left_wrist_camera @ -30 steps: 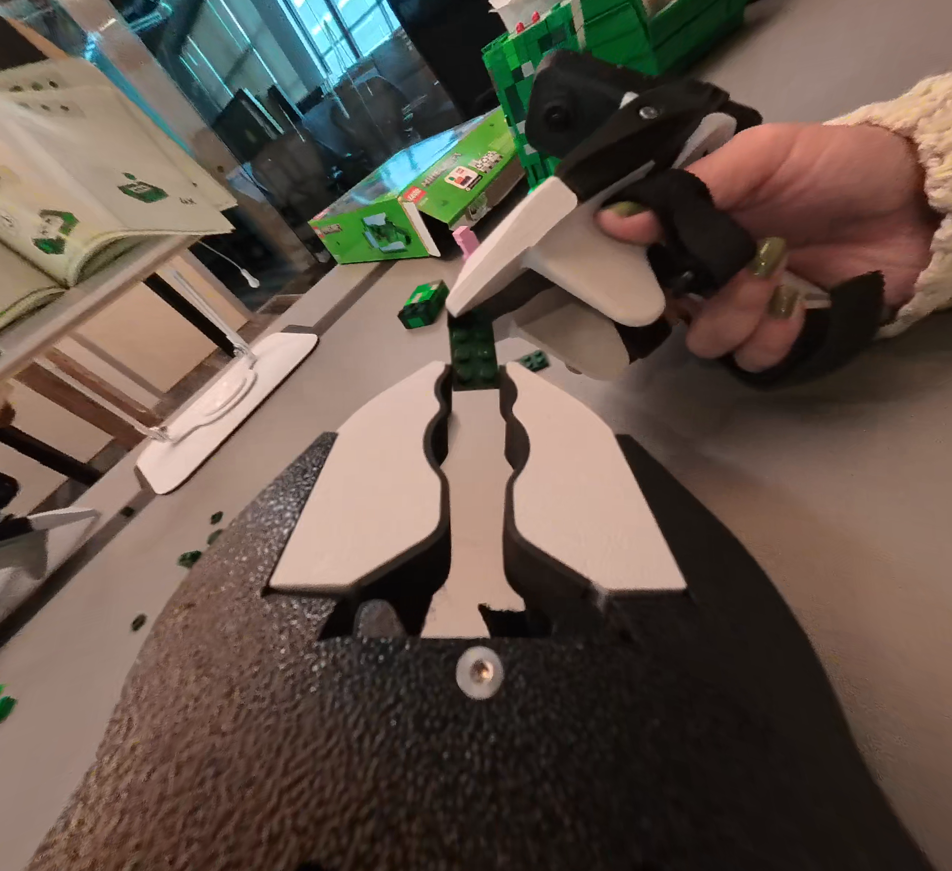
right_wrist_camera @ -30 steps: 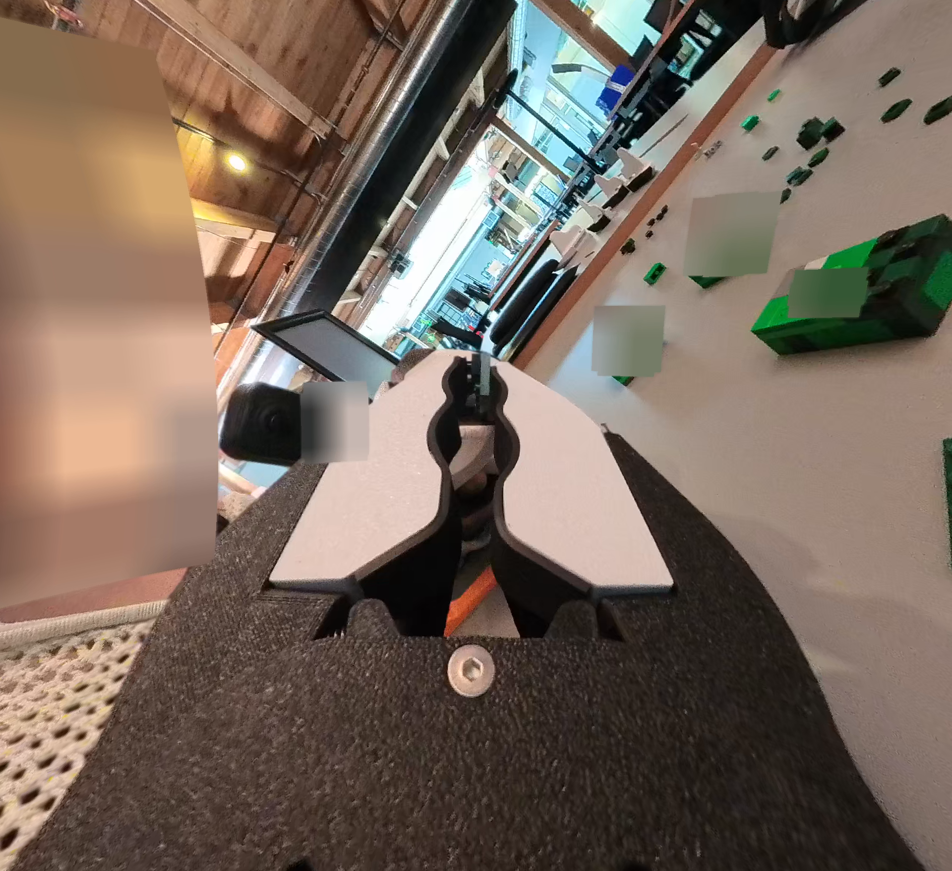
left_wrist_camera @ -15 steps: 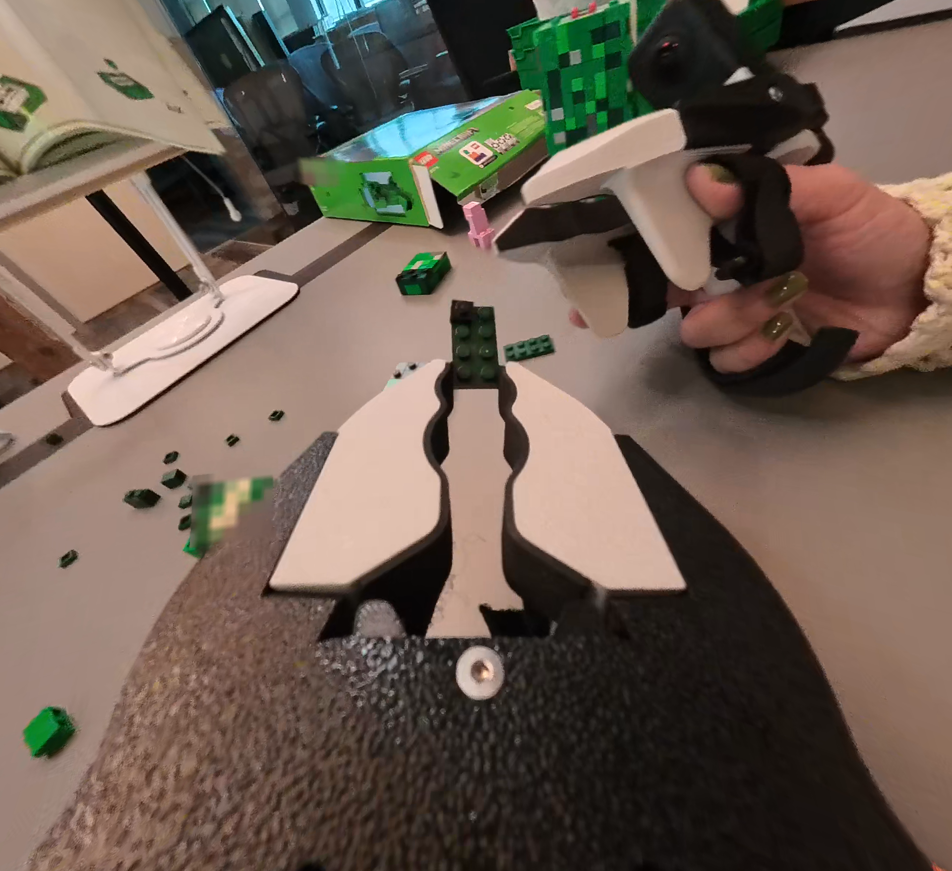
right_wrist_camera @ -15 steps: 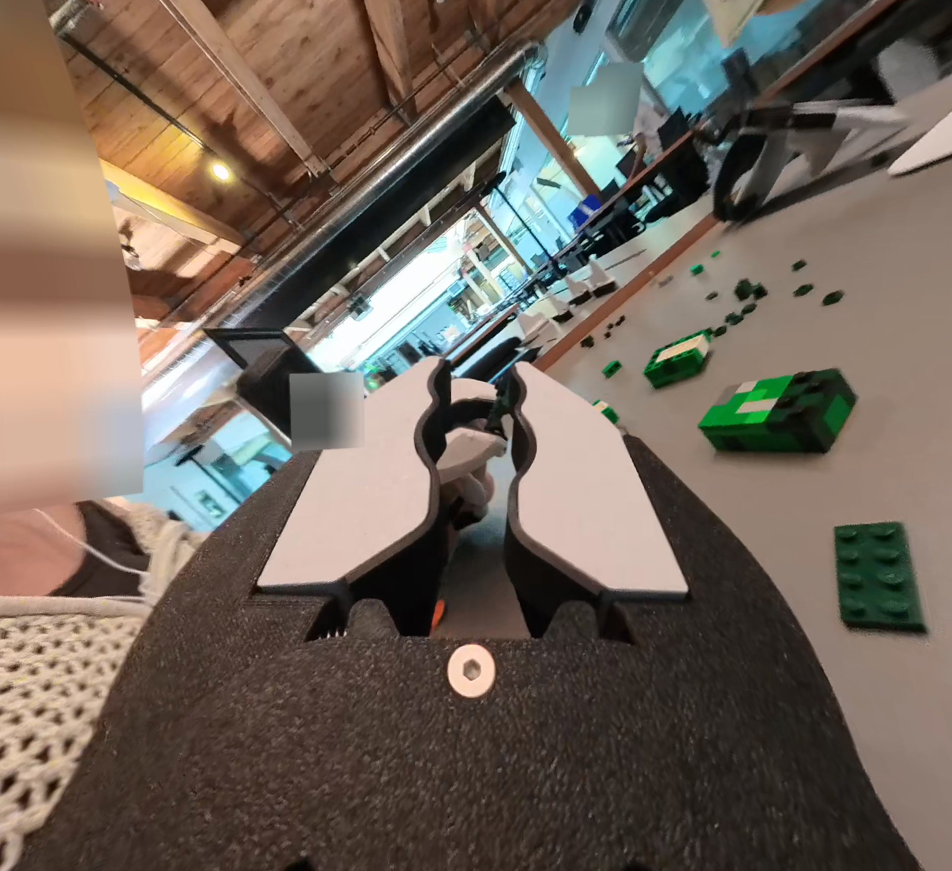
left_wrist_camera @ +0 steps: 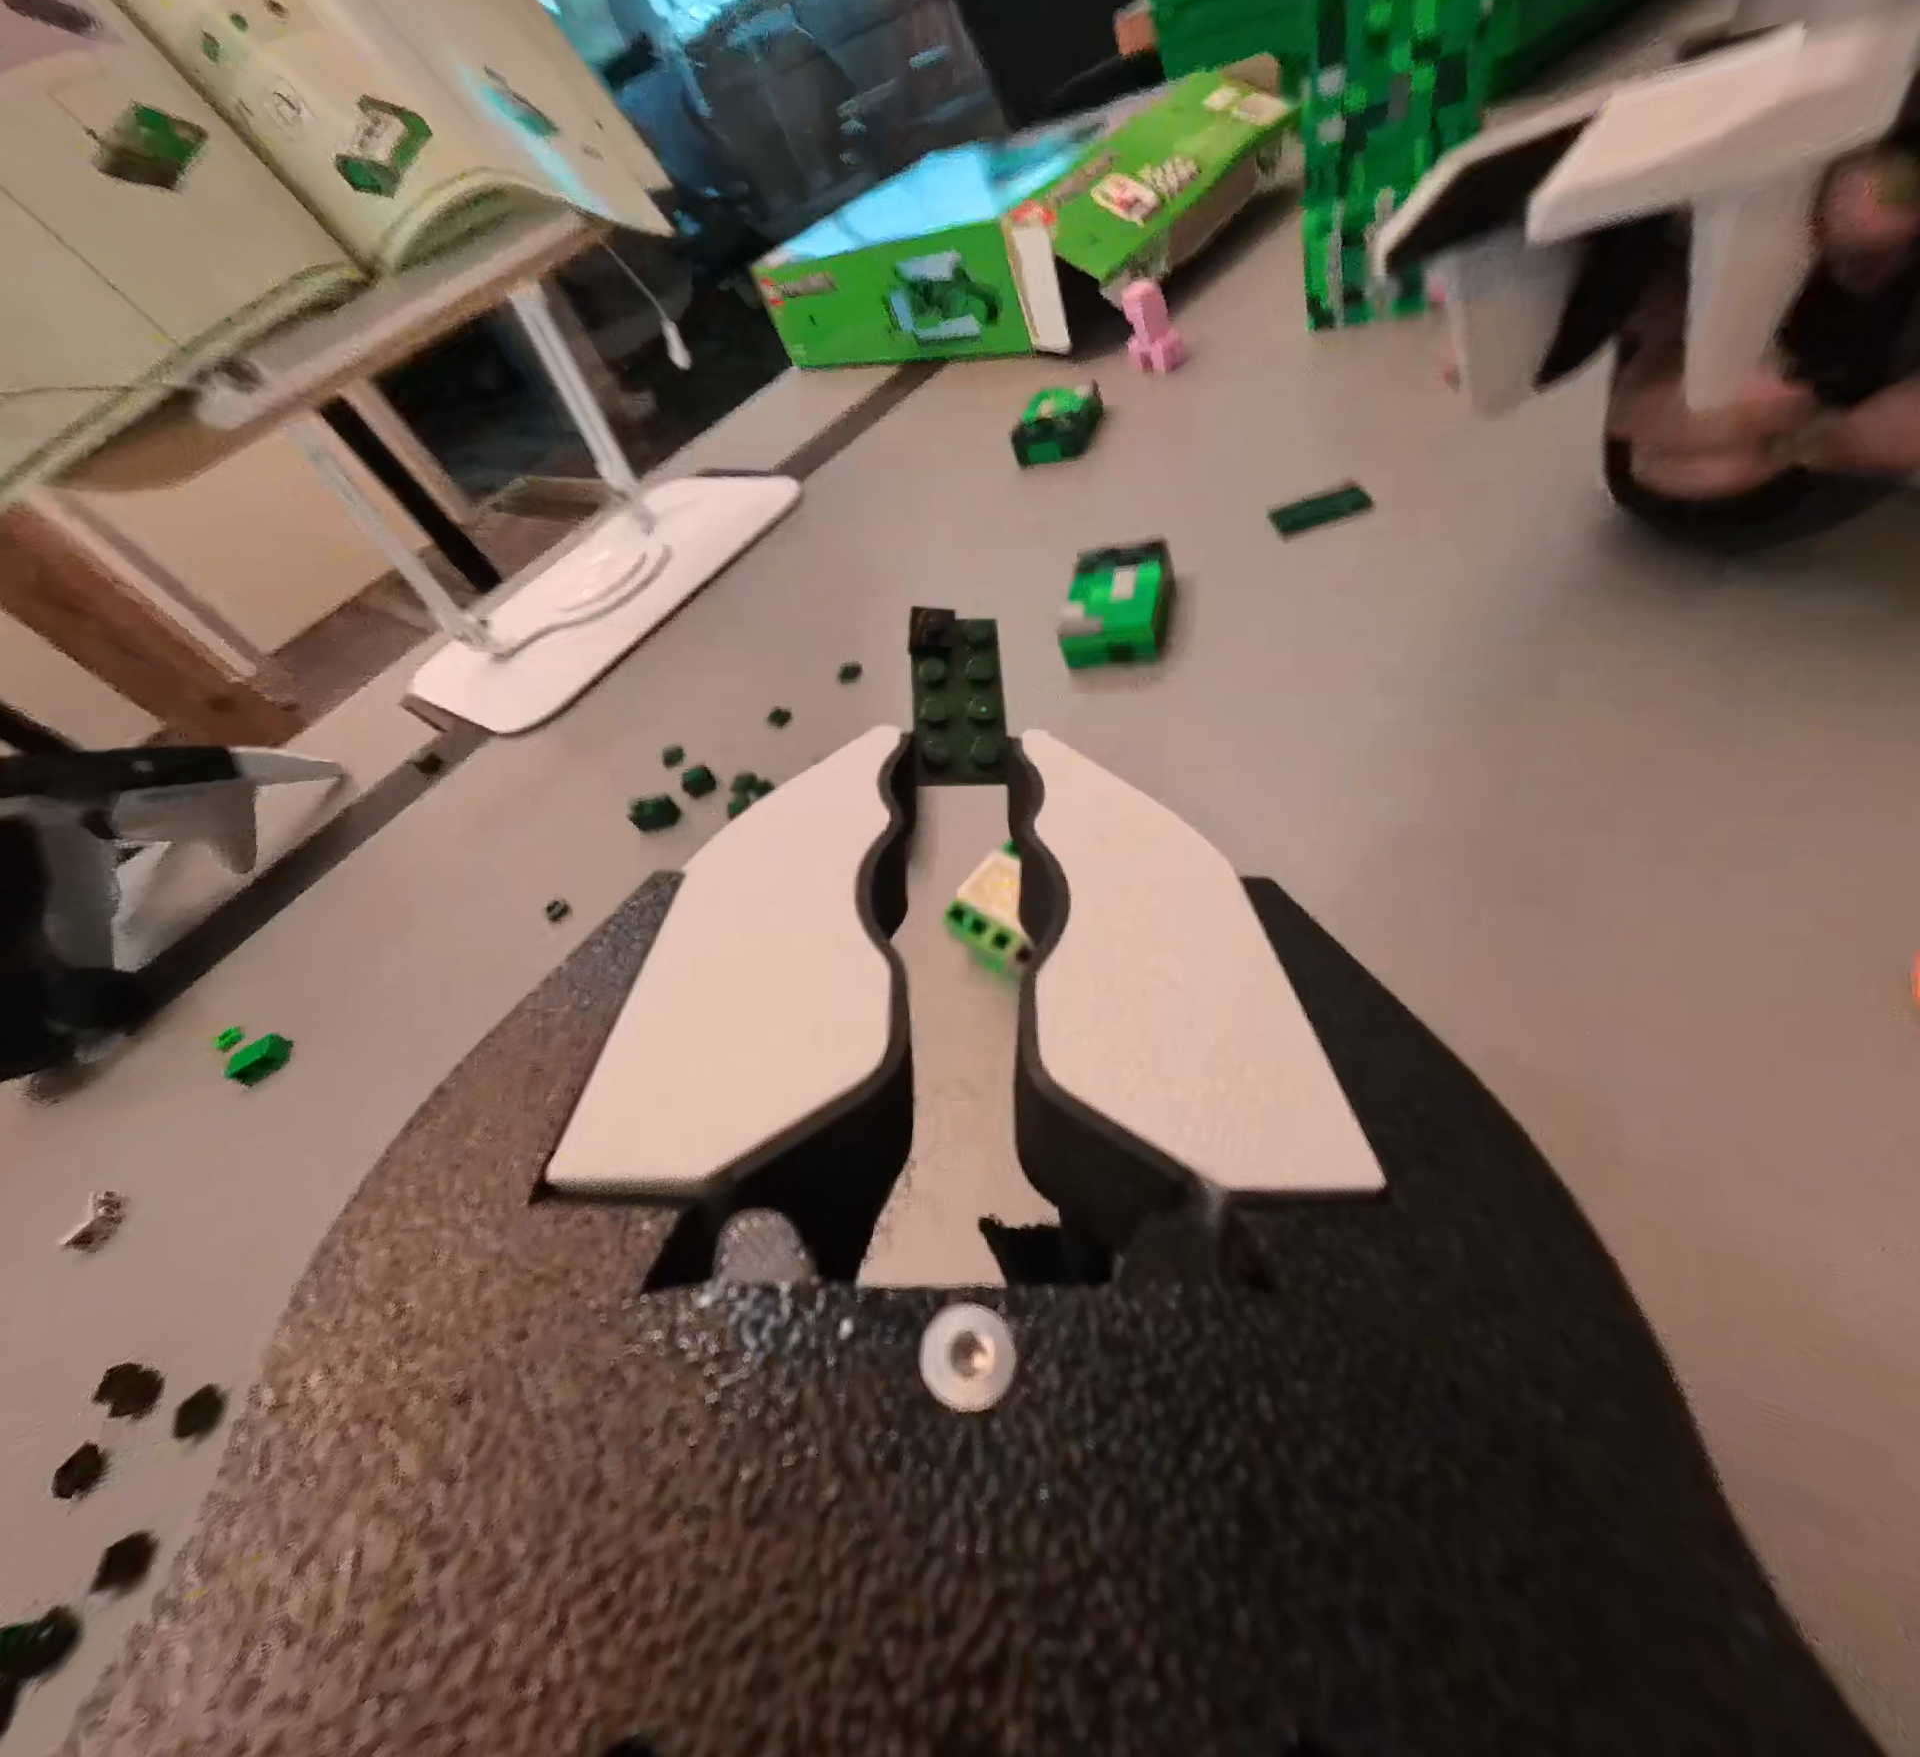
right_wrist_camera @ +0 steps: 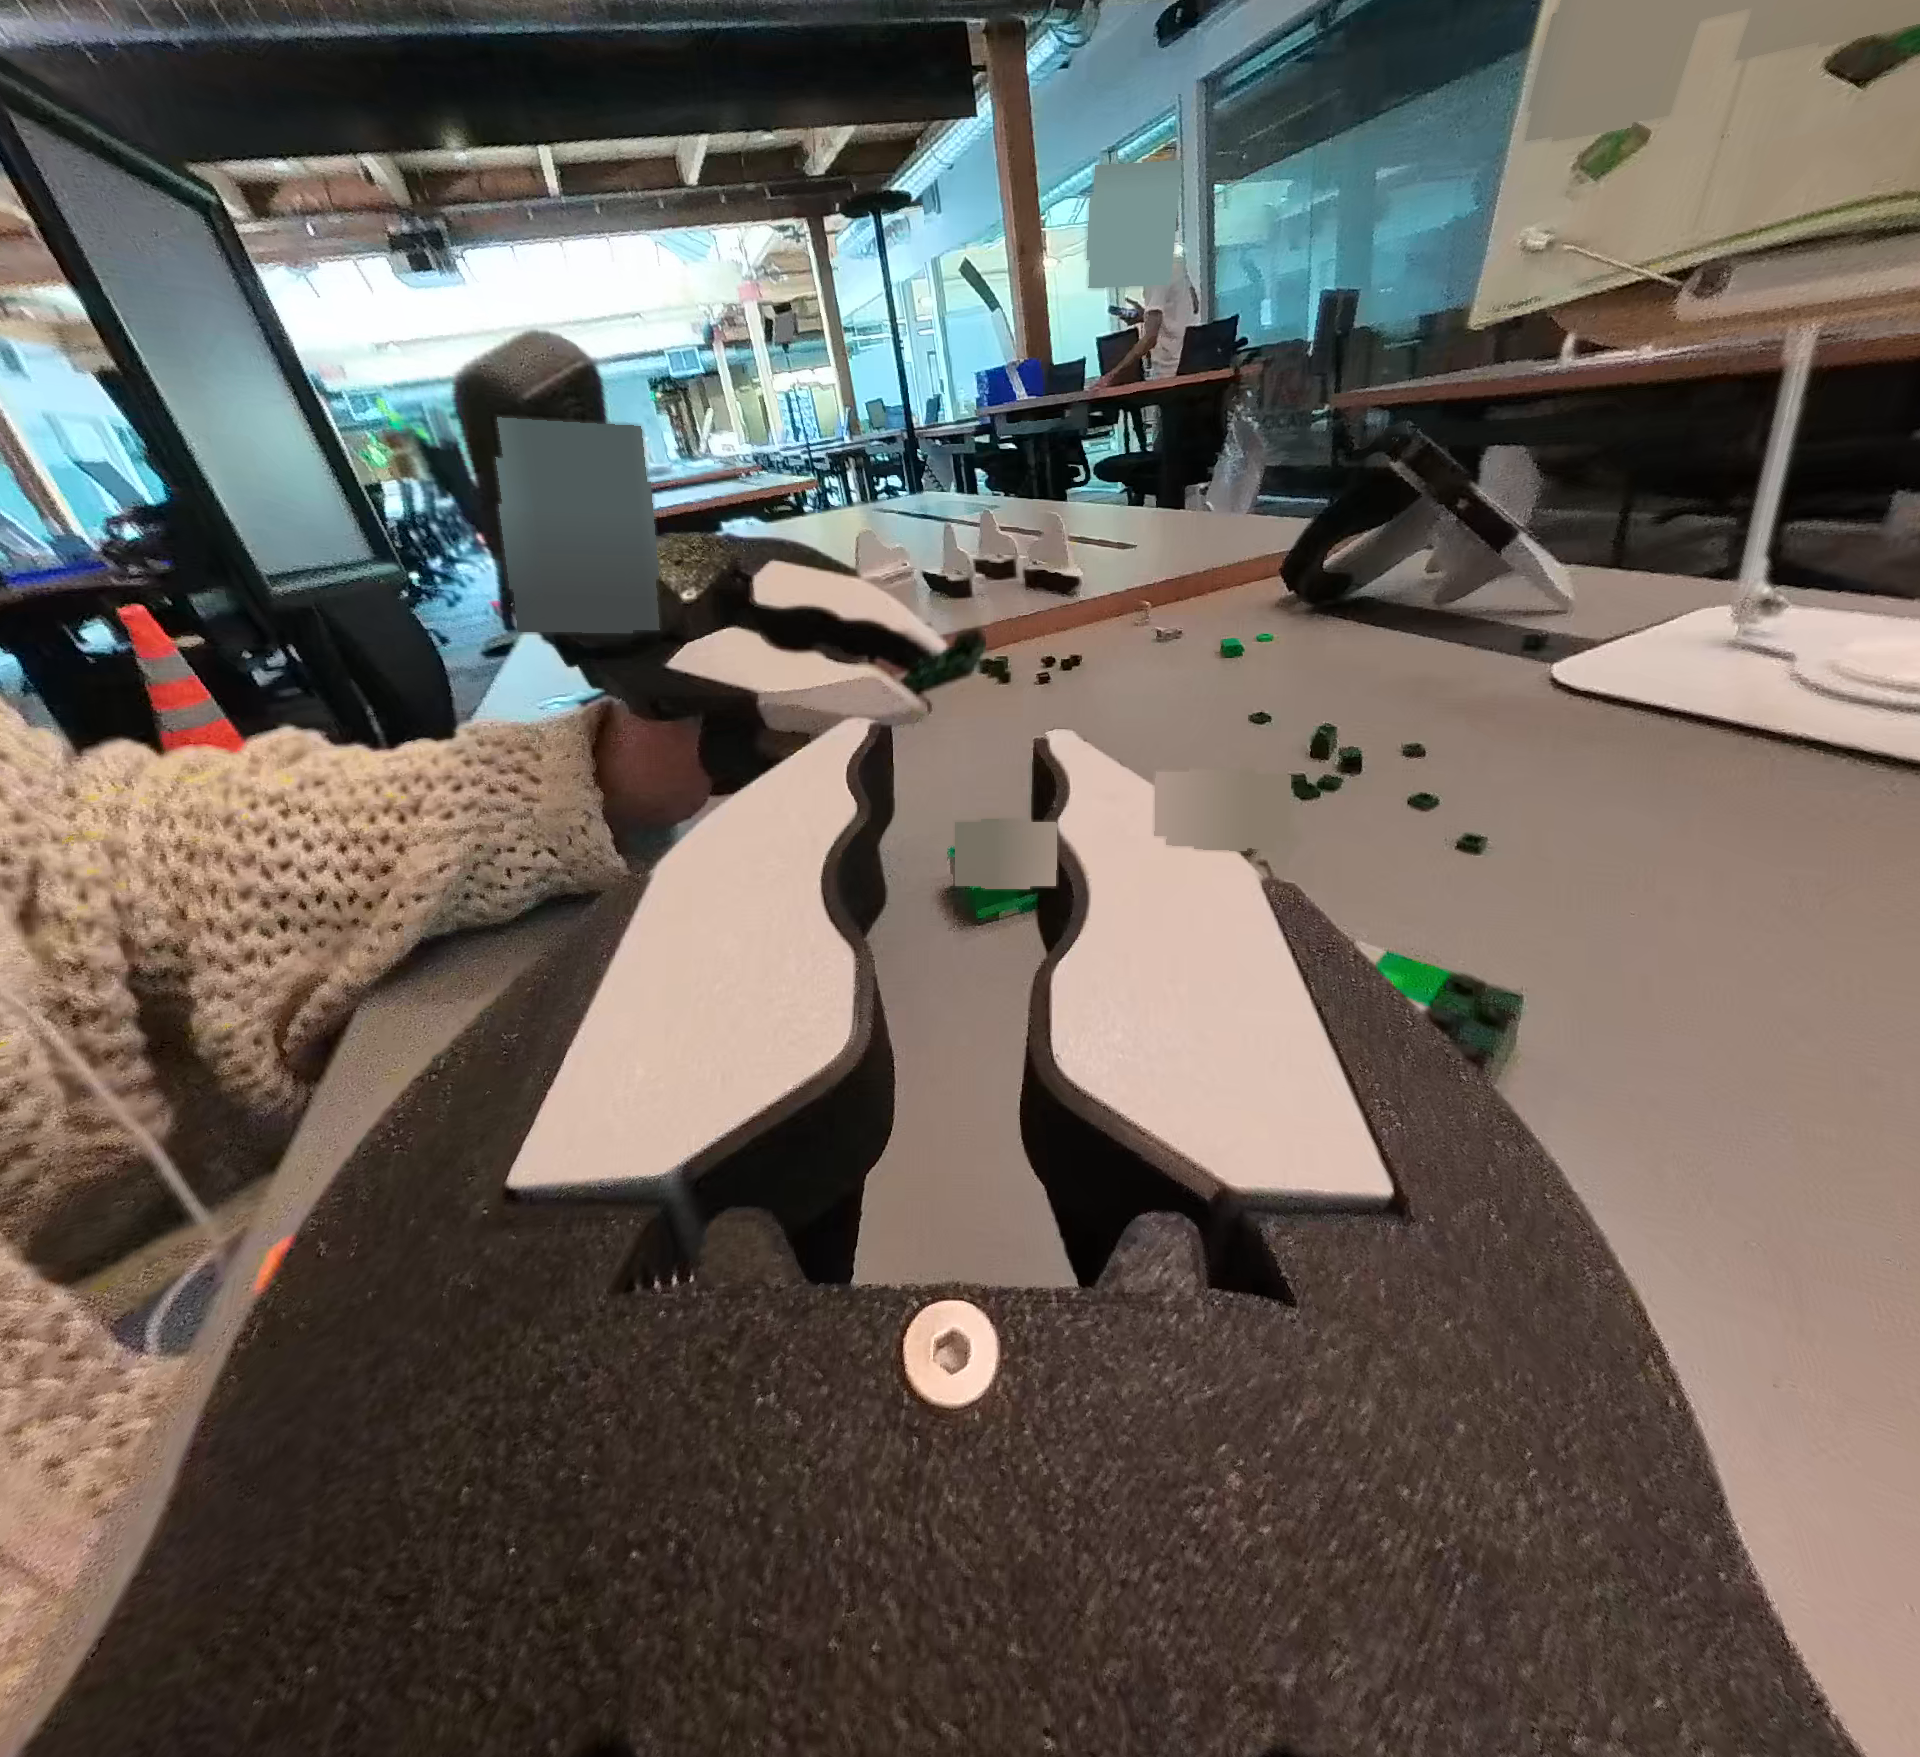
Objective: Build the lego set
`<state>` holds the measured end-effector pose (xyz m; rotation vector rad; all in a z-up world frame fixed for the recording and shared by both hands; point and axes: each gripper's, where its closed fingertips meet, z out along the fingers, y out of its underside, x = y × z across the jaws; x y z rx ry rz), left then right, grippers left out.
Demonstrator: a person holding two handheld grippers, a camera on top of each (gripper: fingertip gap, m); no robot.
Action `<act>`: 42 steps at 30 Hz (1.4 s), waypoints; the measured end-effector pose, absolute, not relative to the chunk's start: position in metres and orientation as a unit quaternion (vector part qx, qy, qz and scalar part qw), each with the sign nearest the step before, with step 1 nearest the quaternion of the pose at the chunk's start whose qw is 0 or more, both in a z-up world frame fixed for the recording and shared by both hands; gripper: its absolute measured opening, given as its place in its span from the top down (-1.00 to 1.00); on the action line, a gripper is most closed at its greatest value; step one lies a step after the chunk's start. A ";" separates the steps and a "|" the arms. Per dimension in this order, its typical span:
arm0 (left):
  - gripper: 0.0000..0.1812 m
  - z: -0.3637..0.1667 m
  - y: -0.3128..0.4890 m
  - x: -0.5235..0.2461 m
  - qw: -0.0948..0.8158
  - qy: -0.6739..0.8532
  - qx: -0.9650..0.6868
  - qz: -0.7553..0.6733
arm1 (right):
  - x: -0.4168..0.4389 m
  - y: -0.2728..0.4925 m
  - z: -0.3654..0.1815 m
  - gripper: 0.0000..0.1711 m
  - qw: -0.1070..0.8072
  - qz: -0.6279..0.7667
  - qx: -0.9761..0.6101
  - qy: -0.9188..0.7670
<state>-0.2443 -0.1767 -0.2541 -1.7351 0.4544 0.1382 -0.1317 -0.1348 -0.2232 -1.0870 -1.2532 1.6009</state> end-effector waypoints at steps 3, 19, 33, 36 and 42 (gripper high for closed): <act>0.82 -0.271 -0.189 -0.241 0.608 0.255 -0.752 -0.018 | -0.149 -0.145 -0.224 0.70 0.417 0.619 -0.407 -0.526; 0.82 -0.272 -0.211 -0.213 0.596 0.309 -0.727 -0.142 | -0.207 -0.190 -0.244 0.78 0.262 0.638 -0.268 -0.673; 0.82 -0.278 -0.212 -0.210 0.579 0.323 -0.735 -0.145 | -0.208 -0.205 -0.261 0.87 0.211 0.601 -0.259 -0.726; 0.82 -0.280 -0.213 -0.208 0.571 0.330 -0.737 -0.147 | -0.204 -0.207 -0.264 0.91 0.197 0.593 -0.253 -0.739; 0.82 -0.294 -0.215 -0.202 0.533 0.359 -0.754 -0.132 | -0.196 -0.209 -0.279 0.92 0.186 0.524 -0.235 -0.798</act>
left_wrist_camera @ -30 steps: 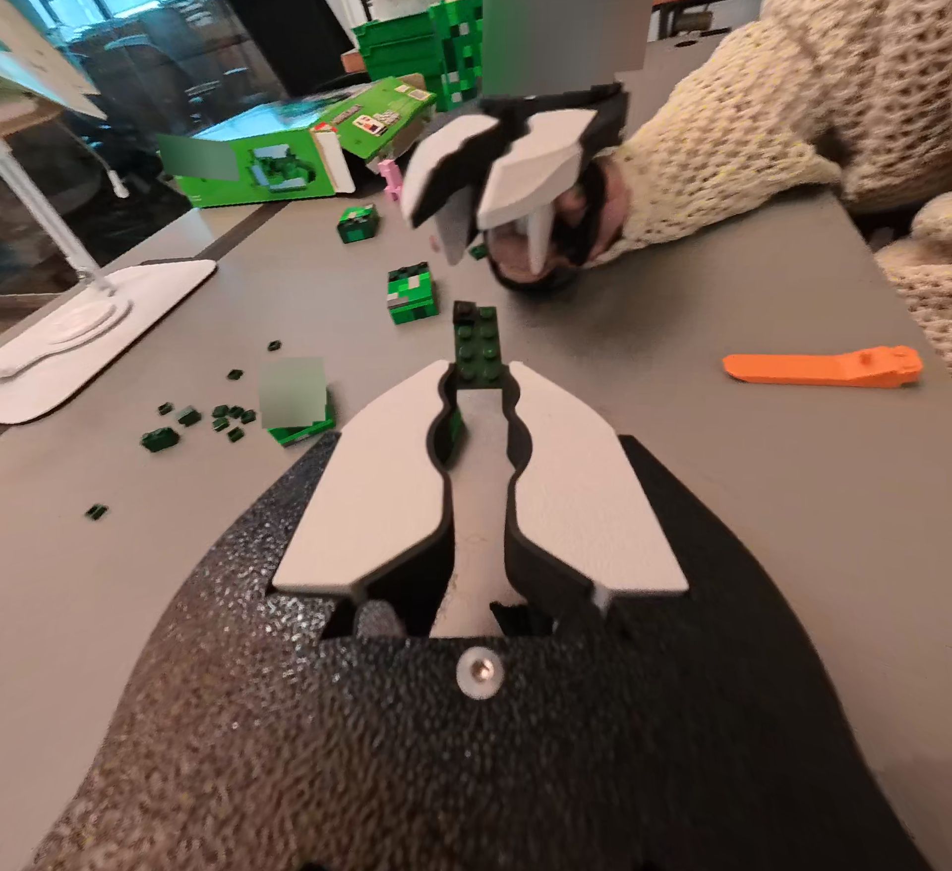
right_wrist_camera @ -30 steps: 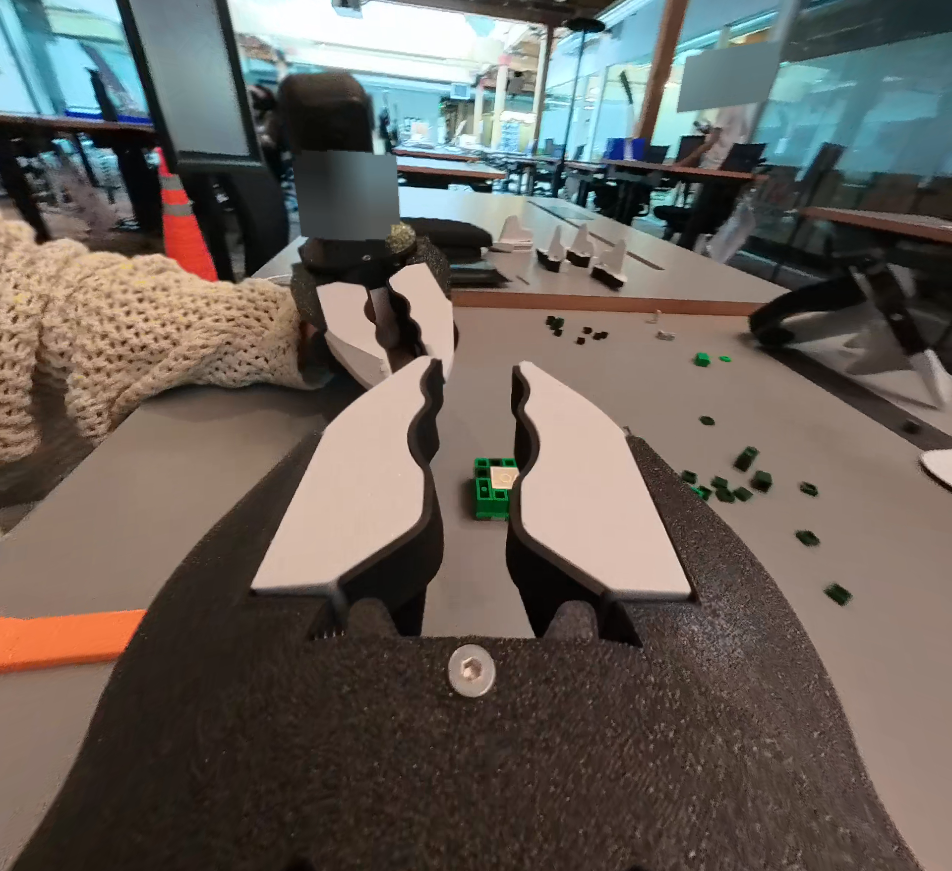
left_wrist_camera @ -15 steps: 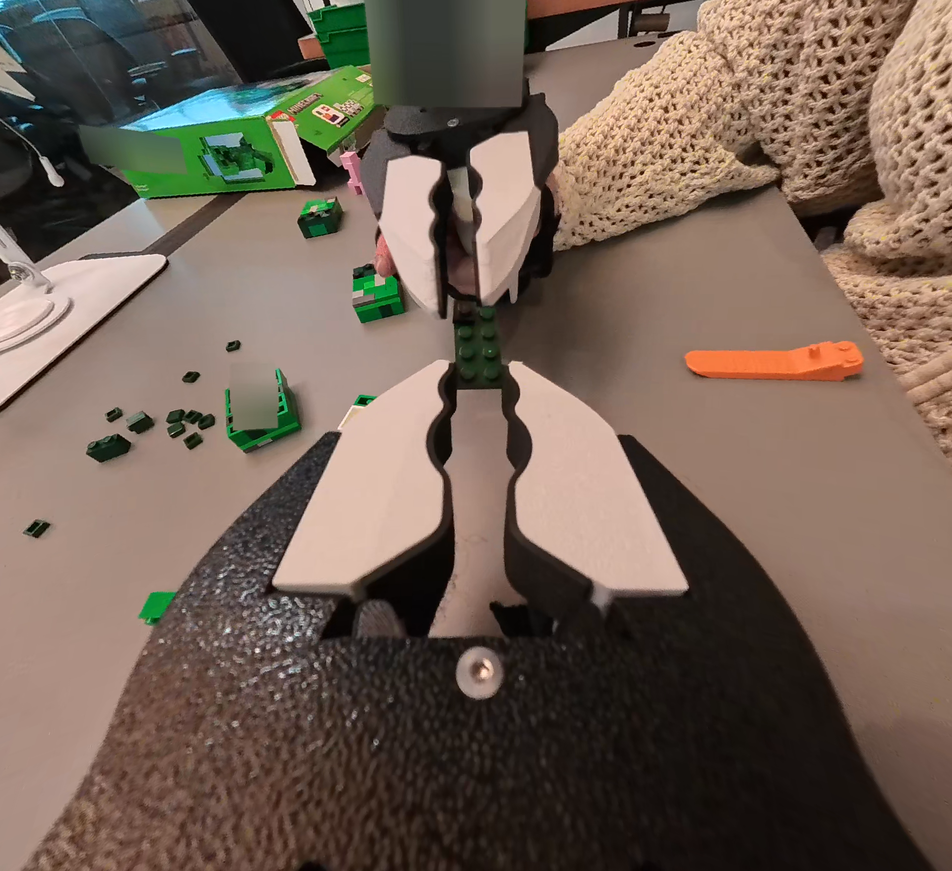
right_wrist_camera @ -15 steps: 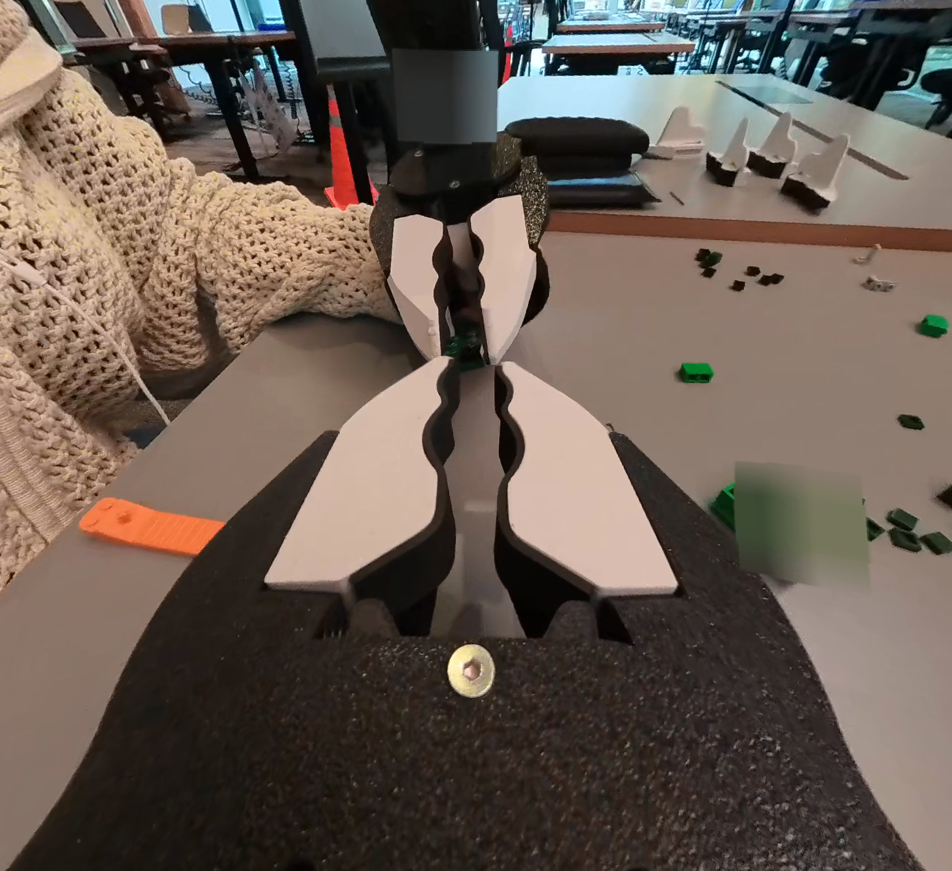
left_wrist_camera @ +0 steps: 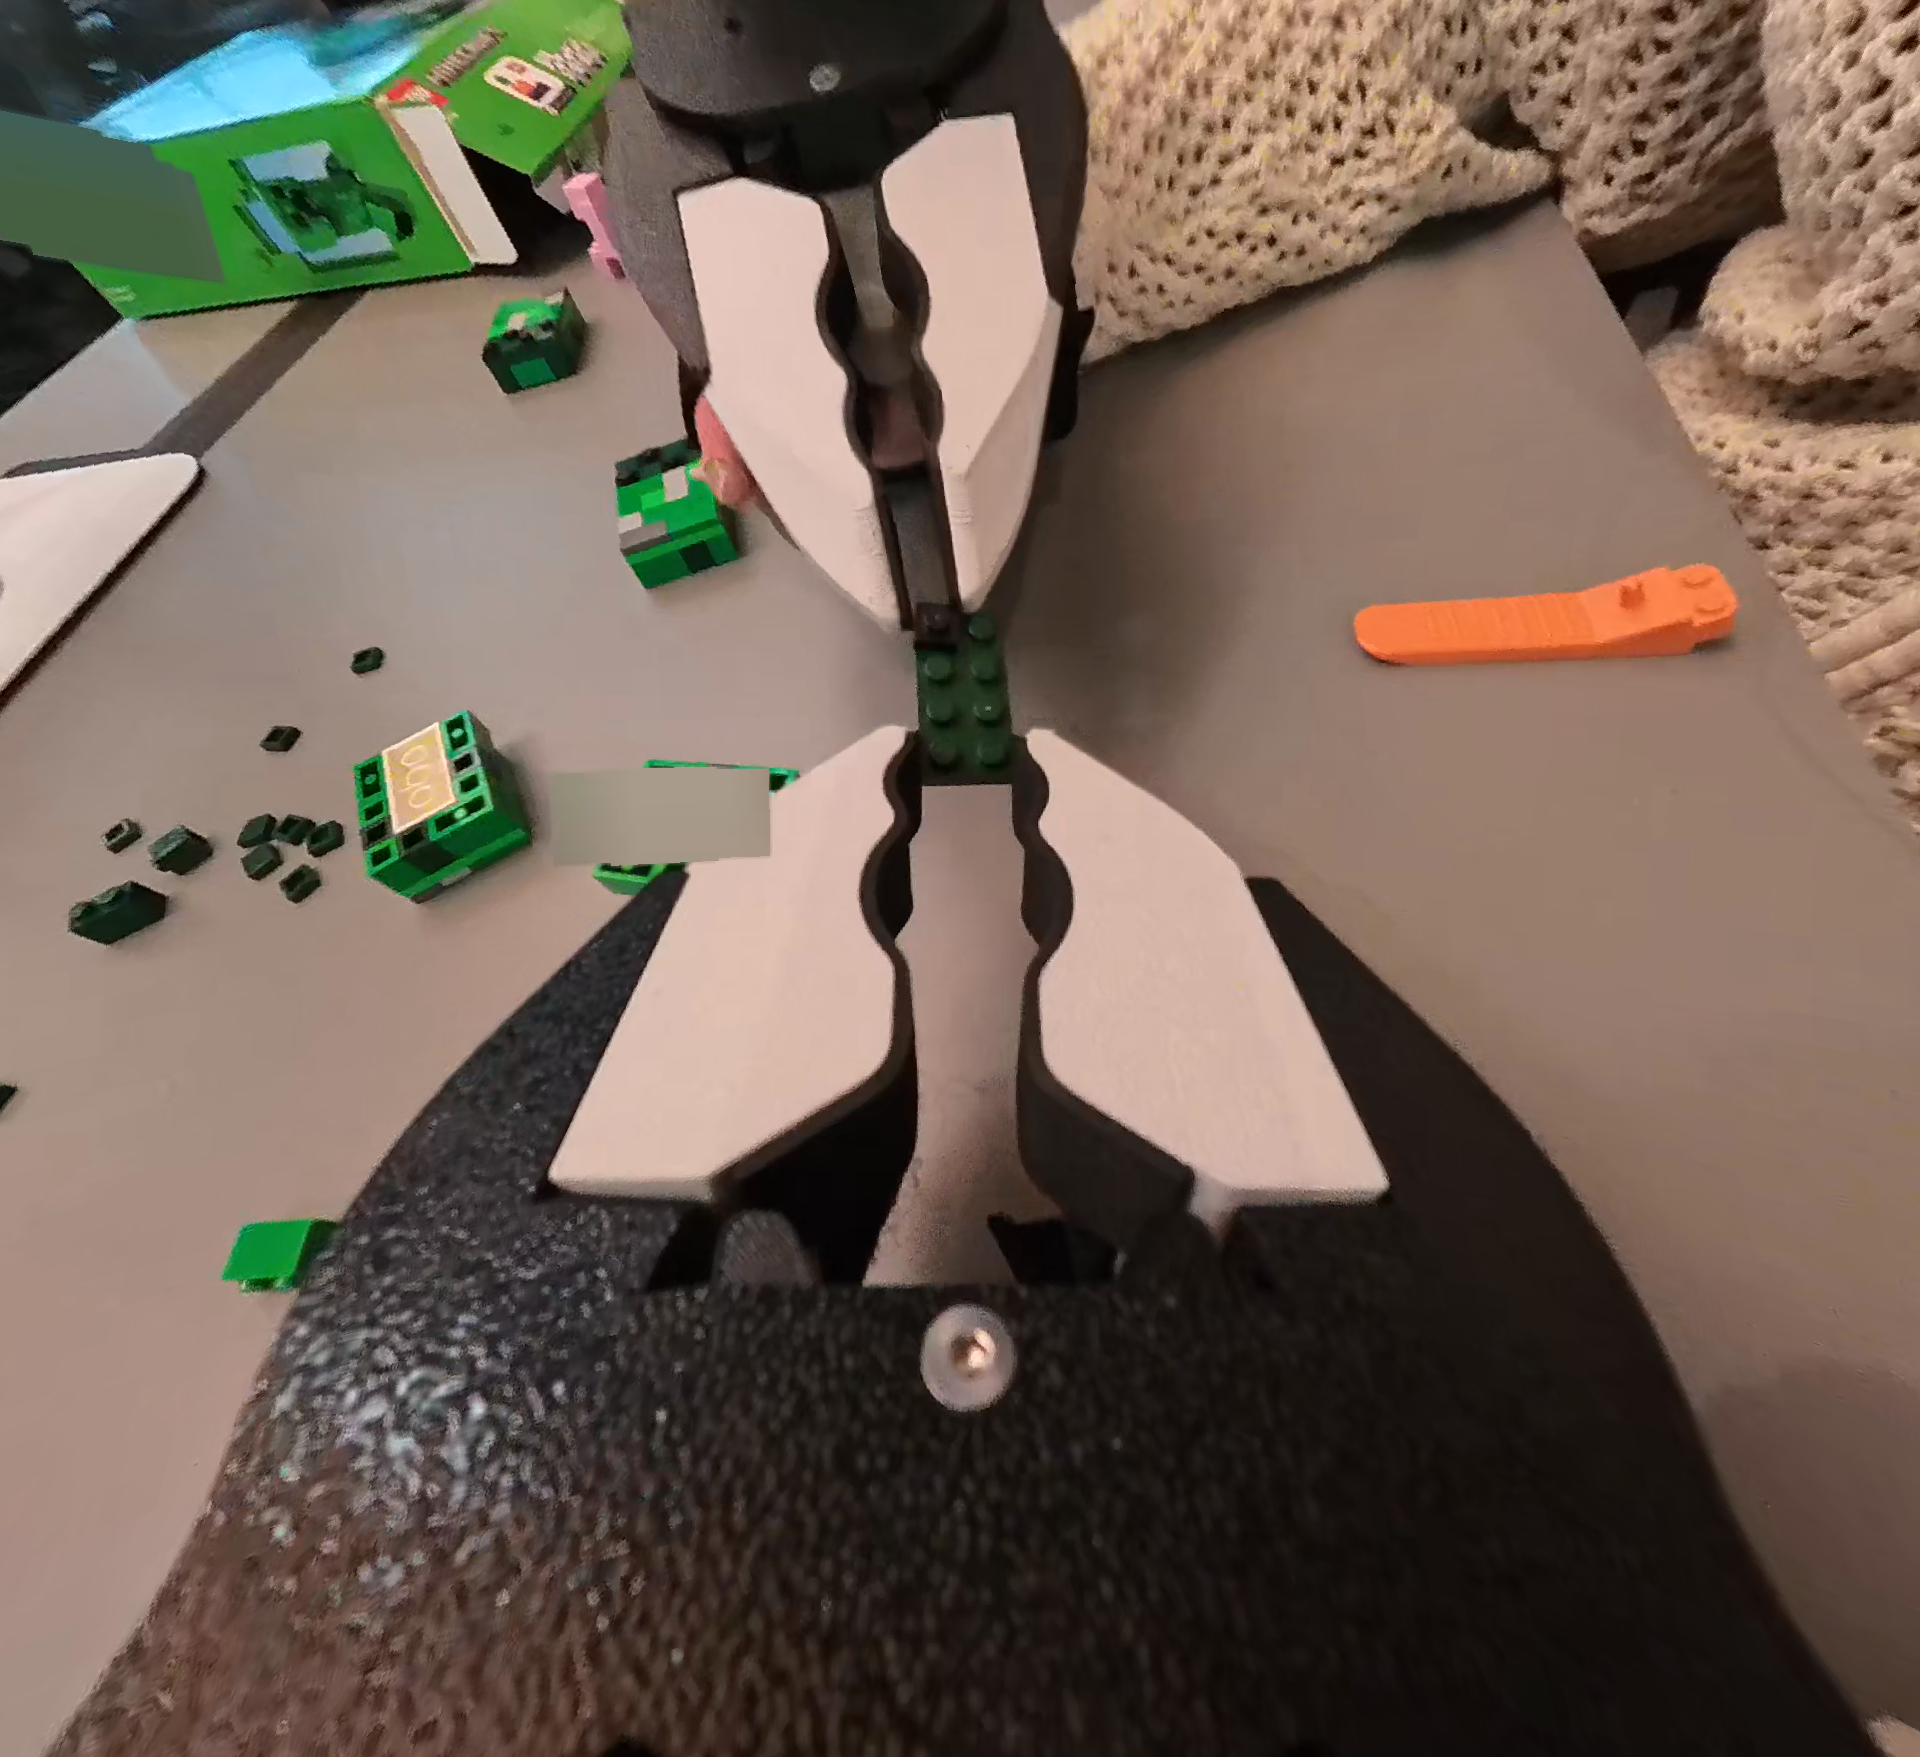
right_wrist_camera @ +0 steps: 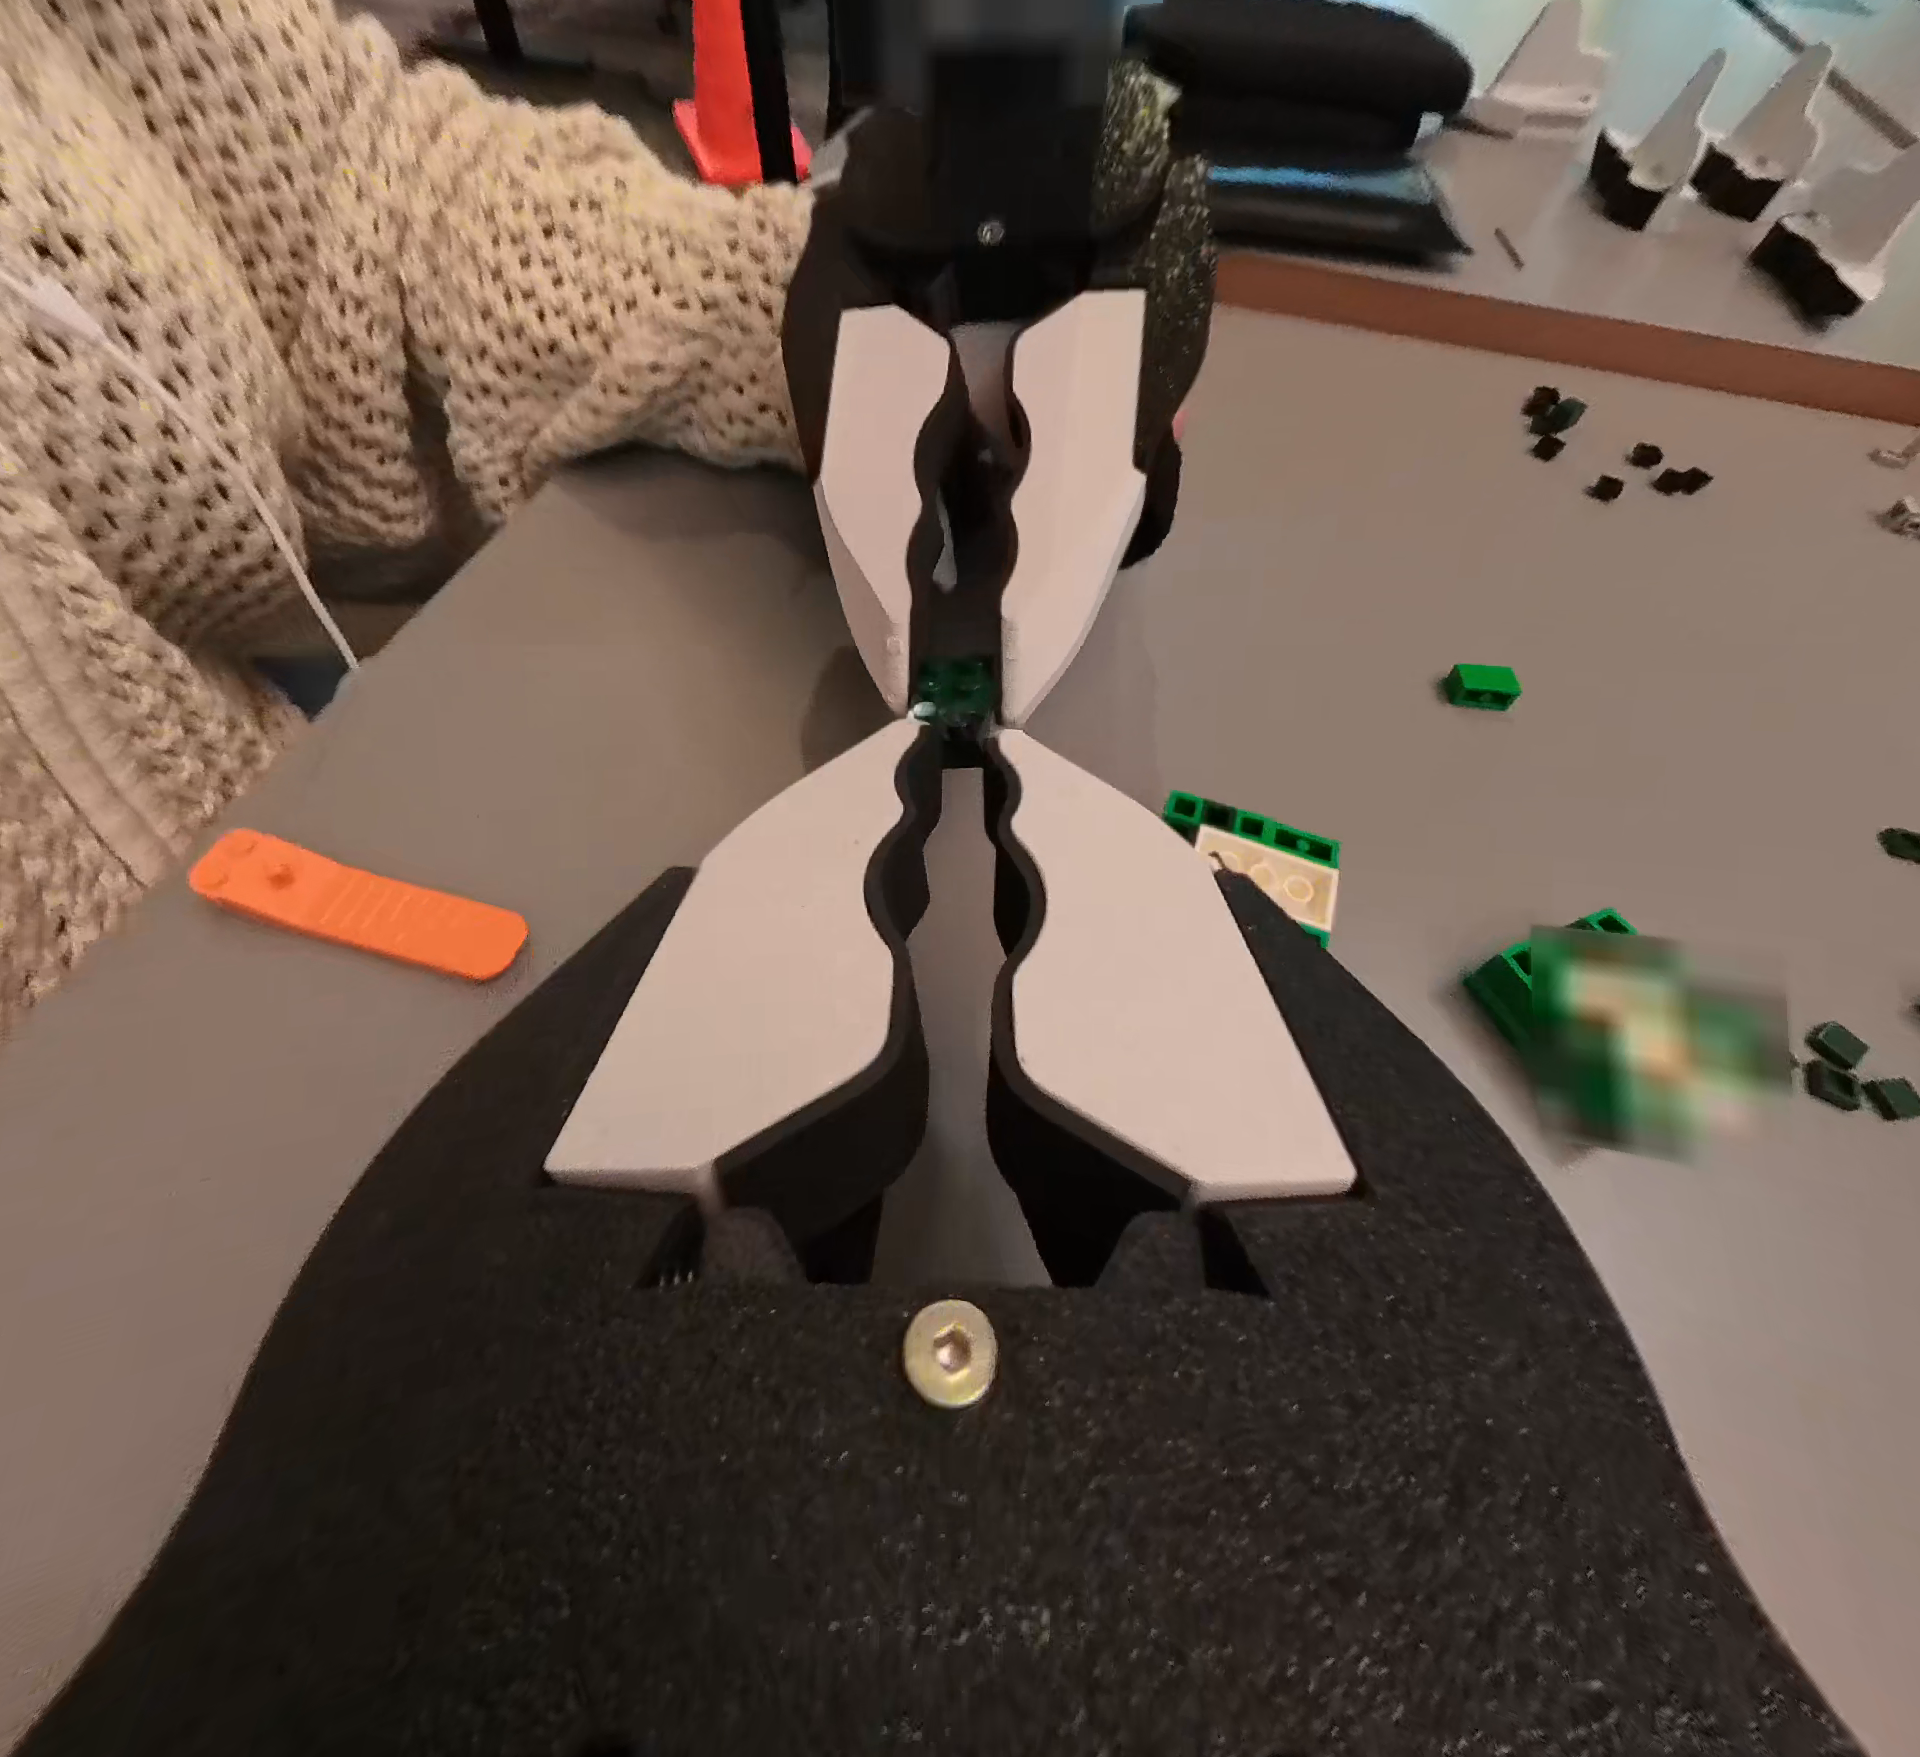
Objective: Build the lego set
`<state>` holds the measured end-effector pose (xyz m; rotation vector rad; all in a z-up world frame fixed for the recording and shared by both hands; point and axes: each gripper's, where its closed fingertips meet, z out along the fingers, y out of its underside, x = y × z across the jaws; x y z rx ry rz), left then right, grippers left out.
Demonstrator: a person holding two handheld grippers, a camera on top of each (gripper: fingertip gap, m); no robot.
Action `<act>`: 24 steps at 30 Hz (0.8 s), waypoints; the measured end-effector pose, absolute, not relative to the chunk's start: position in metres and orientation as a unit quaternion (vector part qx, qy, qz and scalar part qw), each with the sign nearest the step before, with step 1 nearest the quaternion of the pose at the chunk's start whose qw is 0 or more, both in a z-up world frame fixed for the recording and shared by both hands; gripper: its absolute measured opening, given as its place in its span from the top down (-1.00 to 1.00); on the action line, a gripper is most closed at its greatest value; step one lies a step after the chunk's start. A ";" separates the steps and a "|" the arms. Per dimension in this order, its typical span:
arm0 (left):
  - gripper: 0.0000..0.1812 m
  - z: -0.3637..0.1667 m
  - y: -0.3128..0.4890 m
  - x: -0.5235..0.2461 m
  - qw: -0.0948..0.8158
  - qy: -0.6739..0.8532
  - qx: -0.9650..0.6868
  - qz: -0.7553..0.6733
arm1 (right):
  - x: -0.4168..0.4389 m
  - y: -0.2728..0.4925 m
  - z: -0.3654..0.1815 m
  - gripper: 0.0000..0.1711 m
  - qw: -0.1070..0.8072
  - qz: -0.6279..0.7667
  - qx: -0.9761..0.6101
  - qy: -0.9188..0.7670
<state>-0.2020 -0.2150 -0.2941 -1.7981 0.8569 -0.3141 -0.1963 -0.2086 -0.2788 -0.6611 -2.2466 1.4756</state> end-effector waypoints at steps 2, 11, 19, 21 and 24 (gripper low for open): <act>0.82 -0.299 -0.217 -0.200 0.521 0.369 -0.759 -0.128 | -0.194 -0.210 -0.284 0.92 0.187 0.493 -0.230 -0.818; 0.82 -0.323 -0.219 -0.196 0.447 0.390 -0.797 -0.111 | -0.183 -0.219 -0.299 0.63 0.137 0.460 -0.260 -0.838; 0.82 -0.323 -0.215 -0.201 0.440 0.355 -0.816 -0.123 | -0.195 -0.213 -0.316 0.60 0.242 0.373 -0.298 -0.845; 0.82 -0.322 -0.216 -0.201 0.442 0.354 -0.815 -0.124 | -0.197 -0.211 -0.321 0.68 0.258 0.343 -0.301 -0.852; 0.82 -0.325 -0.216 -0.201 0.434 0.358 -0.818 -0.120 | -0.199 -0.212 -0.319 0.75 0.271 0.336 -0.293 -0.853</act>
